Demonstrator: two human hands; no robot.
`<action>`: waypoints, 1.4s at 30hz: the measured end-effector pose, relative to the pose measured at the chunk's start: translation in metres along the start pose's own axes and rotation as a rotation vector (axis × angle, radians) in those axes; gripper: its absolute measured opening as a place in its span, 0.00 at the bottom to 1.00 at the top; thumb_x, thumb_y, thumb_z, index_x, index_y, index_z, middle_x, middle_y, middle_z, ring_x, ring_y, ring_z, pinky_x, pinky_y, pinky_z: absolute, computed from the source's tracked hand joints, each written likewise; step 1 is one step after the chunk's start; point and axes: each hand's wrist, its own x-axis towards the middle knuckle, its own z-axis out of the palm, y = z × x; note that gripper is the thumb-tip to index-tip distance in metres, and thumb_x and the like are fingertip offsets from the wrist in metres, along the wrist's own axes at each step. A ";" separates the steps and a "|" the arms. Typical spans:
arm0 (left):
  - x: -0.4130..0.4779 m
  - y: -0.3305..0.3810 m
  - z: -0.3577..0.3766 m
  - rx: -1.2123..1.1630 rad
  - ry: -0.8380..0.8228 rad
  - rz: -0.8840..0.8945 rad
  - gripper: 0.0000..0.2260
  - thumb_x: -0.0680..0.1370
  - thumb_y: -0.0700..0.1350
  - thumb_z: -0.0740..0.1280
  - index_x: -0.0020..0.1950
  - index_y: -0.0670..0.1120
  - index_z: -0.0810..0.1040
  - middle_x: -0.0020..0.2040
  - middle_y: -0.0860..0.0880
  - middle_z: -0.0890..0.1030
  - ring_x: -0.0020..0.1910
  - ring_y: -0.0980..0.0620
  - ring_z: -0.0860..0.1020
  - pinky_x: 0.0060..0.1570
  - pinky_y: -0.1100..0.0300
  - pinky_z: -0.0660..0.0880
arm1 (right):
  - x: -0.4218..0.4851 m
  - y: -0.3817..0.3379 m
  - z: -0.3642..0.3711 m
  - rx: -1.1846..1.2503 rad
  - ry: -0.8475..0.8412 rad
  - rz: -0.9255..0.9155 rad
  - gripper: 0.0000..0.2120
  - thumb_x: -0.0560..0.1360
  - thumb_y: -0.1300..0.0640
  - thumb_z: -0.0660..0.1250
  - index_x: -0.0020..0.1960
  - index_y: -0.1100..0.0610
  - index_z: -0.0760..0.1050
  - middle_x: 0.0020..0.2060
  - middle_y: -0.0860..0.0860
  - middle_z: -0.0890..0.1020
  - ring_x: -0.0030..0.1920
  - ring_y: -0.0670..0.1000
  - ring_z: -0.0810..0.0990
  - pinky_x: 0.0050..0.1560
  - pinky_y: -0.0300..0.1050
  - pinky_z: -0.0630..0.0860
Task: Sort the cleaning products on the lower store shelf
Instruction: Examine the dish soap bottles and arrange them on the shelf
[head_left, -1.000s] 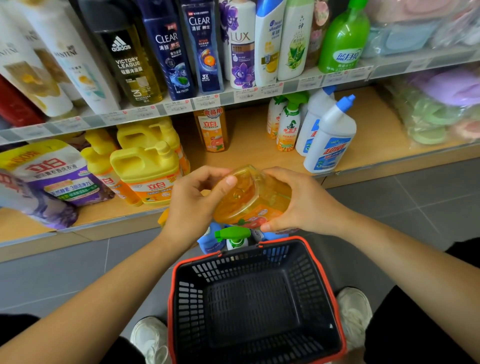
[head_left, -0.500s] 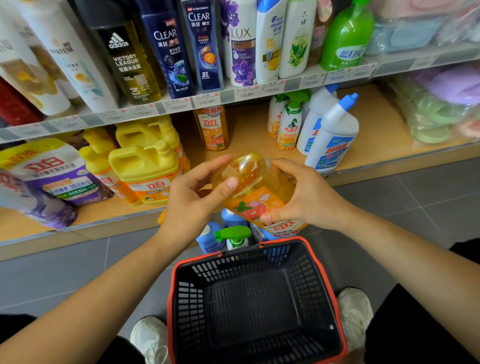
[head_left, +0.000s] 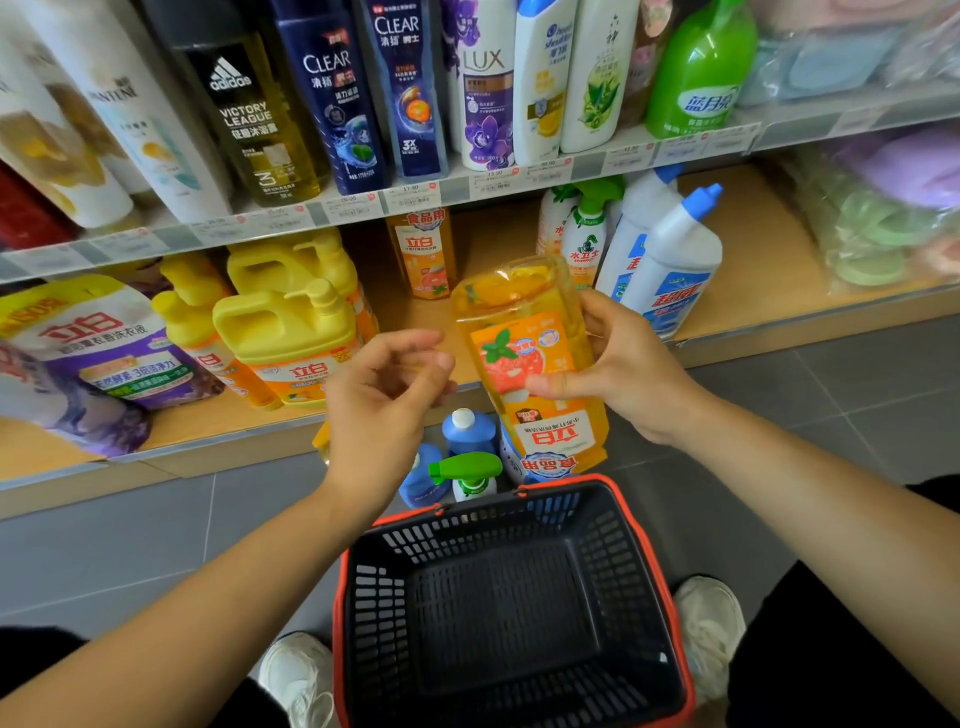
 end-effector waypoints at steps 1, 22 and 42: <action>-0.001 -0.005 0.001 0.017 -0.039 -0.058 0.08 0.77 0.36 0.73 0.53 0.47 0.83 0.42 0.51 0.85 0.40 0.50 0.84 0.39 0.60 0.80 | 0.001 0.001 0.000 0.026 0.014 0.011 0.35 0.60 0.51 0.84 0.64 0.52 0.75 0.57 0.49 0.85 0.58 0.50 0.84 0.59 0.56 0.81; 0.008 -0.063 0.027 -0.110 -0.409 -0.463 0.15 0.75 0.49 0.70 0.58 0.42 0.79 0.49 0.46 0.87 0.50 0.48 0.86 0.50 0.57 0.83 | 0.032 0.022 -0.032 0.493 0.355 0.049 0.42 0.70 0.62 0.79 0.75 0.43 0.61 0.64 0.50 0.80 0.63 0.54 0.81 0.51 0.56 0.83; 0.099 -0.080 0.182 0.792 -0.892 0.061 0.10 0.78 0.49 0.72 0.43 0.44 0.79 0.38 0.46 0.86 0.37 0.51 0.84 0.45 0.56 0.78 | 0.024 0.076 -0.108 0.147 0.553 0.546 0.12 0.73 0.63 0.76 0.54 0.55 0.80 0.54 0.55 0.84 0.49 0.52 0.84 0.45 0.43 0.80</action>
